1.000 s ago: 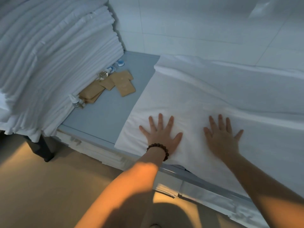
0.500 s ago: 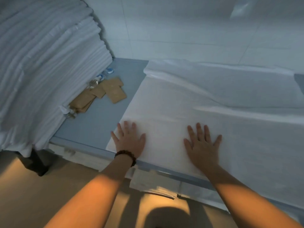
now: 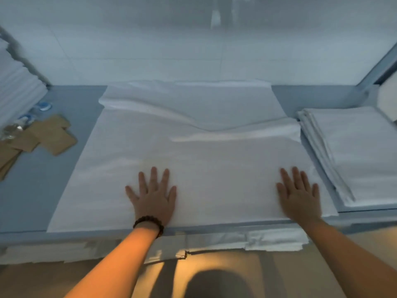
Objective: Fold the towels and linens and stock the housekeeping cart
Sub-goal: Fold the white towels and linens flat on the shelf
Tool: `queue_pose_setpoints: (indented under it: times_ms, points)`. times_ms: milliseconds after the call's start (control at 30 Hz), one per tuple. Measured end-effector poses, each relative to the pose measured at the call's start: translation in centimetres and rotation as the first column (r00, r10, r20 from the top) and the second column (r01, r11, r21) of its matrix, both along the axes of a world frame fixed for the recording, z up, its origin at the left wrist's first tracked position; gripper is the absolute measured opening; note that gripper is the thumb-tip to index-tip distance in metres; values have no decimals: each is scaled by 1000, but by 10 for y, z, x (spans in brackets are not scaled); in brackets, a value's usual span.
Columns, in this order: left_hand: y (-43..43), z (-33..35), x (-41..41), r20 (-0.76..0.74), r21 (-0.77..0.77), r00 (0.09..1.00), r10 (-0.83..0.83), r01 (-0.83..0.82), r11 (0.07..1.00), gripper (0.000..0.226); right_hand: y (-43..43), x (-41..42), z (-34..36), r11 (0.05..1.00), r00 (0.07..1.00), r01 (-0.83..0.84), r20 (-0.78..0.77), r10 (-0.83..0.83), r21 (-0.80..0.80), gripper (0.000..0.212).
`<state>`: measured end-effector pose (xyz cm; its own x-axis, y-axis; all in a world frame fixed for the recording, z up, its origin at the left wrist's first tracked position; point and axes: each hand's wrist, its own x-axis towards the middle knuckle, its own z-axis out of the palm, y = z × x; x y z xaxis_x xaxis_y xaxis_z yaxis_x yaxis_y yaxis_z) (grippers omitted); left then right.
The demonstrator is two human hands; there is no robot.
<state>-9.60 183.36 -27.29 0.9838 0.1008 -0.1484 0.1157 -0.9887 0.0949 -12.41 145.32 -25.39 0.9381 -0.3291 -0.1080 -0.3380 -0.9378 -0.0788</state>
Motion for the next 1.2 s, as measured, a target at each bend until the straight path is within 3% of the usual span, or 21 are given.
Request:
queue_pose_setpoints:
  times_ms: [100, 233, 300, 467, 533, 667, 767, 933, 1100, 1200]
  points:
    - [0, 1, -1, -12, 3, 1000, -5, 6, 1000, 59, -8, -2, 6, 991, 990, 132, -48, -131, 17, 59]
    - [-2, 2, 2, -12, -10, 1000, -13, 12, 1000, 59, 57, 1, 6, 984, 984, -177, 6, 177, 20, 57]
    - [-2, 1, 3, -13, -20, 1000, -15, 15, 1000, 59, 73, -3, 1, 959, 958, -282, -44, 282, 17, 57]
    - [7, 1, -6, -40, -21, 993, -113, 112, 993, 69, 16, -13, -4, 996, 993, -86, -85, 87, 11, 58]
    - [18, 2, -17, -47, -12, 980, -196, 196, 981, 79, 4, -13, 2, 996, 990, -87, -111, 88, 20, 58]
    - [43, 11, -40, -66, 65, 924, -377, 381, 922, 108, 36, -14, 17, 945, 941, -323, -90, 326, 50, 69]
    - [57, 15, -54, -124, 103, 886, -447, 460, 882, 117, 58, -30, 14, 876, 853, -475, -201, 482, 85, 83]
    - [72, 12, -67, -175, 210, 929, -327, 360, 909, 100, 43, -54, 9, 796, 755, -606, -307, 580, 14, 112]
    - [80, 16, -74, -145, 205, 941, -305, 331, 921, 90, 51, -62, 10, 878, 856, -469, -295, 426, -93, 110]
    - [83, 12, -80, -117, 252, 938, -326, 346, 904, 85, 51, -65, 9, 884, 867, -453, -287, 407, -115, 110]
